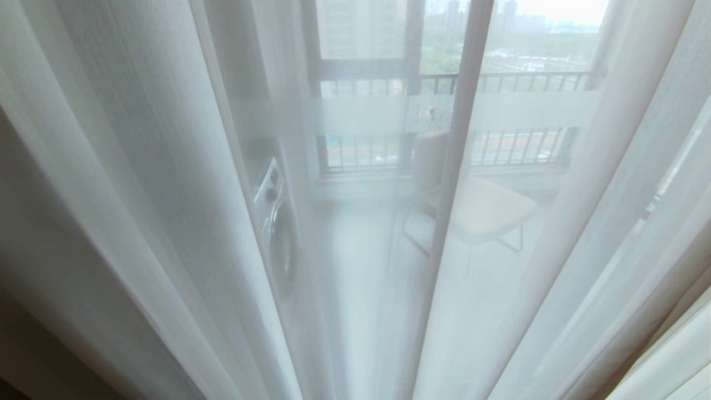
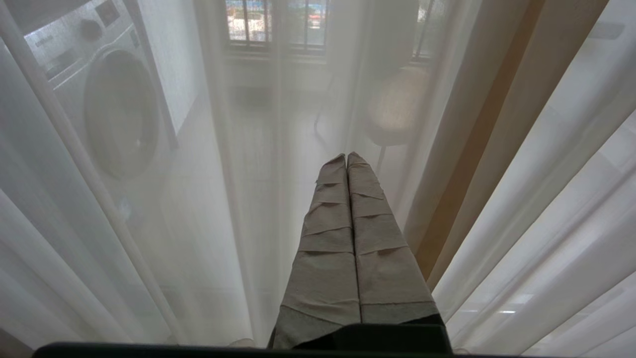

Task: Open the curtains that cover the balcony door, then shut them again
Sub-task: Close the outer curtains on both sides

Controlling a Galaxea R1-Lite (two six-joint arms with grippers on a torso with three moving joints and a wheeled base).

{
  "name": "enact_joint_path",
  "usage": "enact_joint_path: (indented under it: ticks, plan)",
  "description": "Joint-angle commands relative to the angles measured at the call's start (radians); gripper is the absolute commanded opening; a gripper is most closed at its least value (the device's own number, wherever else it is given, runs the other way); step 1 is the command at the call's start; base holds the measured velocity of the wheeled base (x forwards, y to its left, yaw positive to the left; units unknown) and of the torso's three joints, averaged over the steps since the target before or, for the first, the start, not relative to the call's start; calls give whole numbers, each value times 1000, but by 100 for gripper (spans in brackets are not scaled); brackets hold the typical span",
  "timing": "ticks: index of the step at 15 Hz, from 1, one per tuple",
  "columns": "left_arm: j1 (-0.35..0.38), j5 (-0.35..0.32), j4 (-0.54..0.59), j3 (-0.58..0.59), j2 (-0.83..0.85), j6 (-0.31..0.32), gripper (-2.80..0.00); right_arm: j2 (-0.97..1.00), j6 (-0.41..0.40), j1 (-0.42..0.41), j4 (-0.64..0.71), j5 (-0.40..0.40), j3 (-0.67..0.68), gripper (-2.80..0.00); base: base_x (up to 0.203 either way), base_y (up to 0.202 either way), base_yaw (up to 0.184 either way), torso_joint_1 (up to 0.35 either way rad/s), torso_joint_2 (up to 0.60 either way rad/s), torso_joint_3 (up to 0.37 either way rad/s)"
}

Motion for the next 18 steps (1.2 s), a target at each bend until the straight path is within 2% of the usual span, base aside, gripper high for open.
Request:
enact_joint_path:
  ticks: [1, 3, 5, 9, 11, 13, 14, 18]
  plan:
    - [48, 155, 0, -262, 309, 0, -280, 0, -1, 0, 0, 0, 0, -280, 0, 0, 0, 0, 0, 0]
    - [223, 197, -1, -460, 469, 1, -280, 0, -1, 0, 0, 0, 0, -280, 0, 0, 0, 0, 0, 0]
    - [405, 160, -1, -659, 612, 1, -280, 0, -1, 0, 0, 0, 0, -280, 0, 0, 0, 0, 0, 0]
    - [780, -58, -2, -990, 854, 0, -280, 0, -1, 0, 0, 0, 0, -280, 0, 0, 0, 0, 0, 0]
    - [923, -154, -4, -1062, 925, -3, -280, 0, -1, 0, 0, 0, 0, -280, 0, 0, 0, 0, 0, 0]
    - [1016, -208, -9, -1076, 960, -8, -280, 0, -1, 0, 0, 0, 0, -280, 0, 0, 0, 0, 0, 0]
    - [1052, -233, -18, -1078, 978, -9, 0, 0, -1, 0, 0, 0, 0, -280, 0, 0, 0, 0, 0, 0]
    - [1133, -313, -31, -1079, 1026, -10, 0, 0, -1, 0, 0, 0, 0, -280, 0, 0, 0, 0, 0, 0]
